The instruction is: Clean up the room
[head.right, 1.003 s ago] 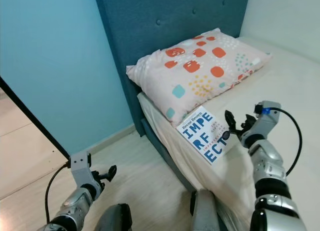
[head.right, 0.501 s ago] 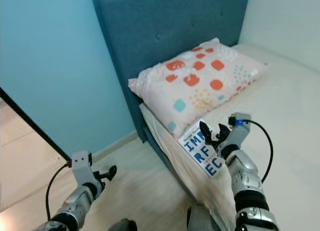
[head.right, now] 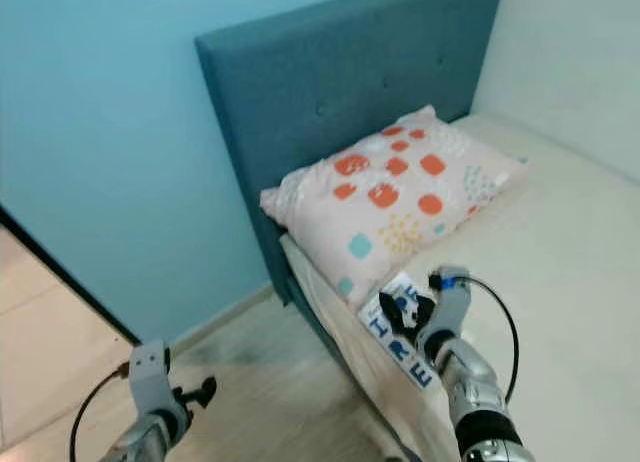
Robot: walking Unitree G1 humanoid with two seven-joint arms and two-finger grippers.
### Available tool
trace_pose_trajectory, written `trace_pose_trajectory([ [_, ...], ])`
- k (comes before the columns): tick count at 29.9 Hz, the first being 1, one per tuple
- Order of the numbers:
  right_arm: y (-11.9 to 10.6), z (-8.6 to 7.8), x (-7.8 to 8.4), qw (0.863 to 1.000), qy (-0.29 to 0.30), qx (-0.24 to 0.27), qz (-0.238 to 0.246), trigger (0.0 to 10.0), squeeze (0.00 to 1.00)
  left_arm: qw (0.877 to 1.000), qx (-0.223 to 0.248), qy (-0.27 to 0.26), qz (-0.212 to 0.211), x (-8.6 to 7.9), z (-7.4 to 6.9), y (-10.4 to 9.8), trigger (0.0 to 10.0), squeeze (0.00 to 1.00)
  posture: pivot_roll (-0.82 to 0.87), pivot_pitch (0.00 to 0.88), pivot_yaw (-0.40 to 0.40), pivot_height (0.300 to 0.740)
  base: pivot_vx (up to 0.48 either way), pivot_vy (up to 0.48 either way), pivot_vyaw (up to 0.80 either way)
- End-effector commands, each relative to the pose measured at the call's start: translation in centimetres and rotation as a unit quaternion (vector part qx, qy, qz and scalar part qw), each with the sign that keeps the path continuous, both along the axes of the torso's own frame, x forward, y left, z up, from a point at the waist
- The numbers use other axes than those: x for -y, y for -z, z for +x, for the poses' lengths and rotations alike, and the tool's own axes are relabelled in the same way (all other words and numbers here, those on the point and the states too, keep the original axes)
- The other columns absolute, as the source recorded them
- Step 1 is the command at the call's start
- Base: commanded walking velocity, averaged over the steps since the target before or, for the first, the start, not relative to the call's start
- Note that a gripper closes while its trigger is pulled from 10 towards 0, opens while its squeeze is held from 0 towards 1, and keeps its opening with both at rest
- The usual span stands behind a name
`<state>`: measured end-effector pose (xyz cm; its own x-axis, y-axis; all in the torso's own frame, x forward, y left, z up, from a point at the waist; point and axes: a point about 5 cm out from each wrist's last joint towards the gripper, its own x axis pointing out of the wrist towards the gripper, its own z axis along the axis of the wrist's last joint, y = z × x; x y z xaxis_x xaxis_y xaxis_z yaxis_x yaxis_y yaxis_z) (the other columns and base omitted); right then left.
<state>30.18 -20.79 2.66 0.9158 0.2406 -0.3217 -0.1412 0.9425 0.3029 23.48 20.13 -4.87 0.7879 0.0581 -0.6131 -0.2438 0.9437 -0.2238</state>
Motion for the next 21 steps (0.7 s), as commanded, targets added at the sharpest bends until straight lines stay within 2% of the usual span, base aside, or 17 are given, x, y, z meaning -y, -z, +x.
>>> trace_pose_trajectory([
  [1,3.1,-2.5,0.0,0.998,0.003,-0.069,-0.014,10.0,0.00,0.999,-0.044,-0.013,0.005,-0.7,-1.9,1.2,10.0,0.00,-0.07,0.115,0.017,0.735,0.000,0.000,0.00],
  [2,3.1,-2.5,0.0,0.998,0.003,-0.069,-0.014,10.0,0.00,0.999,-0.044,-0.013,0.005,-0.7,-1.9,1.2,10.0,0.00,-0.07,0.115,0.017,0.735,0.000,0.000,0.00],
  [4,4.8,-4.2,0.2,0.993,0.015,-0.113,-0.018,10.0,0.00,0.998,-0.066,-0.011,0.010,-0.8,-3.0,1.9,10.0,0.00,-0.06,0.114,0.017,0.740,0.000,0.000,0.00],
  [5,4.8,-4.2,0.2,0.993,0.015,-0.113,-0.018,10.0,0.00,0.998,-0.066,-0.011,0.010,-0.8,-3.0,1.9,10.0,0.00,-0.06,0.114,0.017,0.740,0.000,0.000,0.00],
  [10,7.2,-7.1,0.6,0.983,0.037,-0.180,-0.026,10.0,0.00,0.995,-0.100,-0.006,0.015,-0.9,-4.4,2.7,10.0,0.00,-0.07,0.110,0.022,0.740,0.000,0.000,0.00],
  [16,8.4,-8.8,1.0,0.975,0.057,-0.215,-0.027,10.0,0.00,0.993,-0.113,-0.003,0.021,-1.2,-5.2,3.0,10.0,0.00,-0.06,0.108,0.024,0.740,0.000,0.000,0.00],
  [19,9.7,-10.9,1.3,0.962,0.083,-0.257,-0.024,10.0,0.00,0.991,-0.129,0.001,0.028,-1.8,-6.0,3.3,10.0,0.00,-0.06,0.103,0.022,0.740,0.000,0.000,0.00],
  [20,9.7,-10.9,1.3,0.962,0.083,-0.257,-0.024,10.0,0.00,0.991,-0.129,0.001,0.028,-1.8,-6.0,3.3,10.0,0.00,-0.06,0.103,0.022,0.740,0.000,0.000,0.00],
  [21,10.1,-11.7,1.4,0.958,0.090,-0.272,-0.026,10.0,0.00,0.990,-0.134,0.004,0.031,-2.0,-6.3,3.4,10.0,0.00,-0.06,0.103,0.022,0.740,0.000,0.000,0.00],
])
